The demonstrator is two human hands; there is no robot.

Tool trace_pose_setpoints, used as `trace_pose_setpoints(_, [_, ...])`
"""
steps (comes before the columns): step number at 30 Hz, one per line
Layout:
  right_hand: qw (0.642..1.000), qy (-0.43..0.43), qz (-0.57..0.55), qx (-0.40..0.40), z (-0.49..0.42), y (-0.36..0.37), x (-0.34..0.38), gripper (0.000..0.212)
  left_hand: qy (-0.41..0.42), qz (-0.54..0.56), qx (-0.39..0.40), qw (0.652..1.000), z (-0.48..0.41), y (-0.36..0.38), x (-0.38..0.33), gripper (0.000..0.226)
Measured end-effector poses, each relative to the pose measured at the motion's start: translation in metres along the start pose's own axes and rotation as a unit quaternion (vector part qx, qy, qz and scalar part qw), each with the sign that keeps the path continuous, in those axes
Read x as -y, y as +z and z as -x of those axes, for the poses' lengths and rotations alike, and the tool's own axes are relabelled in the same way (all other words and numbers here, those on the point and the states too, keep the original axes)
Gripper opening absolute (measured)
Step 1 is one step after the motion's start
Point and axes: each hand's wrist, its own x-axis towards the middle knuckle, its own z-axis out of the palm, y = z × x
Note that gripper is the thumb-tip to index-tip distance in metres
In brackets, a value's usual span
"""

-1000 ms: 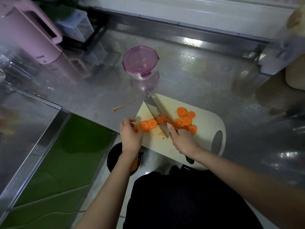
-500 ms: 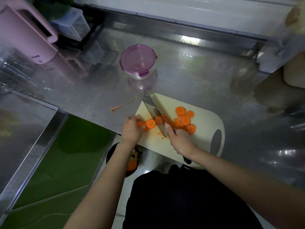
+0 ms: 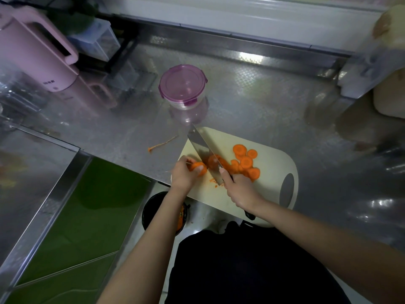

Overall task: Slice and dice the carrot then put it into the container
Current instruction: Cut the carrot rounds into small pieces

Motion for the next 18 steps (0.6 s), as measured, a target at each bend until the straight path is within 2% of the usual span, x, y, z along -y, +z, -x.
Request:
trace_pose_setpoints(5, [1.000,-0.012,0.025,0.004,-0.002,0.000,-0.001,0.054,-0.036,-0.007,-0.029,0.999,0.004,0.013,0.000,0.058])
trace_pose_setpoints(11, [0.998,-0.023,0.056,-0.002,-0.002,0.004,0.005,0.064,-0.050,0.039,-0.052,0.997,0.010,0.011,0.008,0.036])
trace_pose_setpoints(18, [0.994,-0.055,0.093,-0.015,-0.005,0.015,0.013,0.066,-0.023,0.028,-0.046,0.998,0.013,0.010,0.013,0.035])
